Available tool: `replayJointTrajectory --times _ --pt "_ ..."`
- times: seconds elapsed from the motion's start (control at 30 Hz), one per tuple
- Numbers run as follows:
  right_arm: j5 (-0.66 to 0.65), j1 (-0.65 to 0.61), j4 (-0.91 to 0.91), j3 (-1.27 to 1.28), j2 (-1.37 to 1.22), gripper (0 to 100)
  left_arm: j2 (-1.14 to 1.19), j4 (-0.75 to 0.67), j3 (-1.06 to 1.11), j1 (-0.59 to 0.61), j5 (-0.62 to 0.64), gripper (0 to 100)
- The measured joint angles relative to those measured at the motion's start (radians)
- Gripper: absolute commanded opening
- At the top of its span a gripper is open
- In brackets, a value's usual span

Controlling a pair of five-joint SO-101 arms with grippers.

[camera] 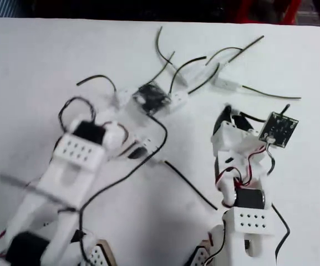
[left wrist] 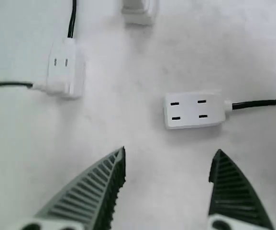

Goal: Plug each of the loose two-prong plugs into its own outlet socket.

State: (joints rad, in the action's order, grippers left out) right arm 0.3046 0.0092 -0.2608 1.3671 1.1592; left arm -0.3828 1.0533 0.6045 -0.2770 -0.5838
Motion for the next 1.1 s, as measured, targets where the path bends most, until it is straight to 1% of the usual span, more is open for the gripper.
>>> replayJointTrajectory --times 0.1,0.2,0.43,0.53,0.63,0.8,1.0,1.1 --pt "0.000 0.026 0.000 0.000 0.000 1.7 0.137 0.000 -0.095 0.000 -0.190 29" --pt "0.000 0.041 0.000 0.000 0.000 1.7 0.270 0.000 -0.175 -0.014 -0.341 29" --pt "0.000 0.074 0.000 -0.023 0.000 1.7 0.502 0.002 -0.262 -0.094 -0.549 29" --pt "0.000 0.072 0.000 -0.023 0.000 1.7 0.539 0.002 -0.279 -0.121 -0.595 29" --pt "0.000 0.074 0.000 -0.023 0.000 1.7 0.549 0.002 -0.302 -0.146 -0.614 29" --pt "0.000 0.072 0.000 -0.023 0.000 1.7 0.565 0.000 -0.304 -0.153 -0.654 29" --pt "0.000 0.072 0.000 -0.023 0.000 1.7 0.672 -0.008 -0.374 -0.158 -0.657 28" --pt "0.000 0.072 0.000 -0.023 0.000 1.7 0.727 -0.008 -0.439 -0.158 -0.606 21"
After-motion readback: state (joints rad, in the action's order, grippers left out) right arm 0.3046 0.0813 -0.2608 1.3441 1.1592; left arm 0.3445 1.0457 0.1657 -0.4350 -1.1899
